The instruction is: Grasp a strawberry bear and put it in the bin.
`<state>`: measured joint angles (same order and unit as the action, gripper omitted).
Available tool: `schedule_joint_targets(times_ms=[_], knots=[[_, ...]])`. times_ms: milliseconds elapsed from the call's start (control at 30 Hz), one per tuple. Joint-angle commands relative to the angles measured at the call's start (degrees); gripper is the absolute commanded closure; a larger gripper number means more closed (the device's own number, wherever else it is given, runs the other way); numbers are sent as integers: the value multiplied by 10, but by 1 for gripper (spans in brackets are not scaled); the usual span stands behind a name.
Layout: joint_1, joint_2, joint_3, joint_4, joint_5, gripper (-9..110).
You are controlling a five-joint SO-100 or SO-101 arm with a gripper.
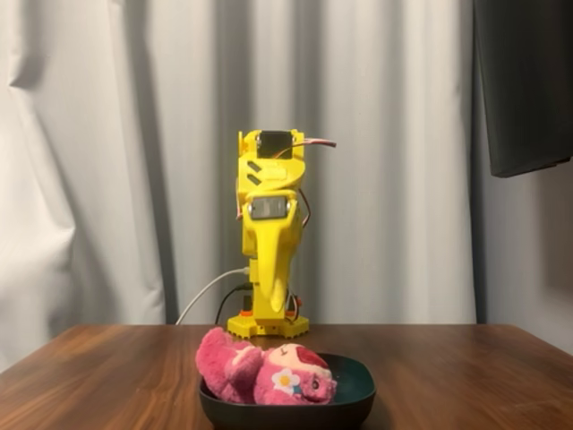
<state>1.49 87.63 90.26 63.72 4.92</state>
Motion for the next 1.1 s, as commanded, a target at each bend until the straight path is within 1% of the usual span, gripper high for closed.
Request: schedule_joint_targets(times_ms=[0,67,200,300,400,633,733,900,1067], knots=[[30,143,6,176,-6,100],[32,226,65,234,-6,98],[17,372,204,233,-6,100],[-4,510,313,201,-7,101],[1,662,446,154,-8,102],[18,863,675,85,-8,102],[43,1060,779,110,-8,102],[26,1063,850,83,-9,102],[15,1063,850,84,-9,102]])
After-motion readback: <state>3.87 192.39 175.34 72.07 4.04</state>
